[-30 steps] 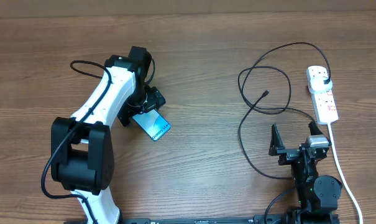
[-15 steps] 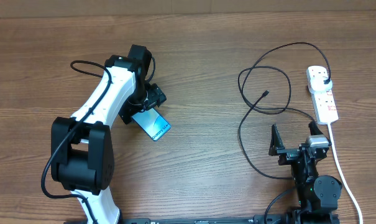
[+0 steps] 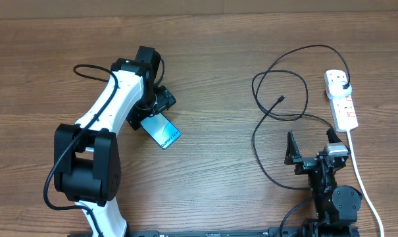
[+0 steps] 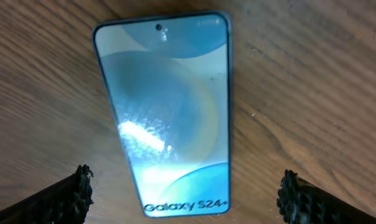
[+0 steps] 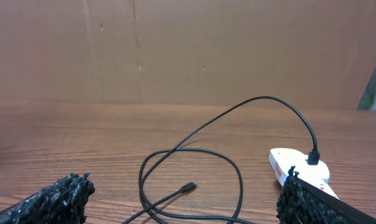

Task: Plug charger to phone and switch on socket
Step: 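Lower the left gripper onto the phone's top edge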

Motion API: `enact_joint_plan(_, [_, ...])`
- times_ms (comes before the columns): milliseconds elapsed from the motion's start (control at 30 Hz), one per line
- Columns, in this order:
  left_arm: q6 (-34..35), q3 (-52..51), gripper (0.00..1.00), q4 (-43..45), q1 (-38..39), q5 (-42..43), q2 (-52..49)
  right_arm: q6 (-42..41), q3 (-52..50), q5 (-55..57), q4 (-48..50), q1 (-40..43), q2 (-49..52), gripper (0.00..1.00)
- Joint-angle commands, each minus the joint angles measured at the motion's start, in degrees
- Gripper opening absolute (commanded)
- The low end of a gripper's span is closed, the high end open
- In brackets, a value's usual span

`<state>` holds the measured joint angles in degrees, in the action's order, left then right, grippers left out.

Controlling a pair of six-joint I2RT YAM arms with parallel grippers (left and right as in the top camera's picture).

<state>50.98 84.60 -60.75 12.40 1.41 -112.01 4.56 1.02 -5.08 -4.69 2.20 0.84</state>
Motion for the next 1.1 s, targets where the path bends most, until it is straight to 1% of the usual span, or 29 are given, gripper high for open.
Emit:
enact_joint_plan(0, [2.9, -1.4, 1.0, 1.4, 0.4, -1.0, -0.9, 0.2, -0.6, 0.5, 0.2, -0.3, -0.7, 1.0])
enact_joint_plan(600, [3.1, -8.3, 1.0, 7.0, 0.3, -1.4, -0.9, 0.2, -0.6, 0.5, 0.2, -0.3, -0.7, 1.0])
enact_joint_plan(1067, [3.5, -8.8, 1.0, 9.2, 0.3, -1.8, -1.0, 0.2, -0.6, 0.5, 0.3, -0.3, -0.7, 1.0])
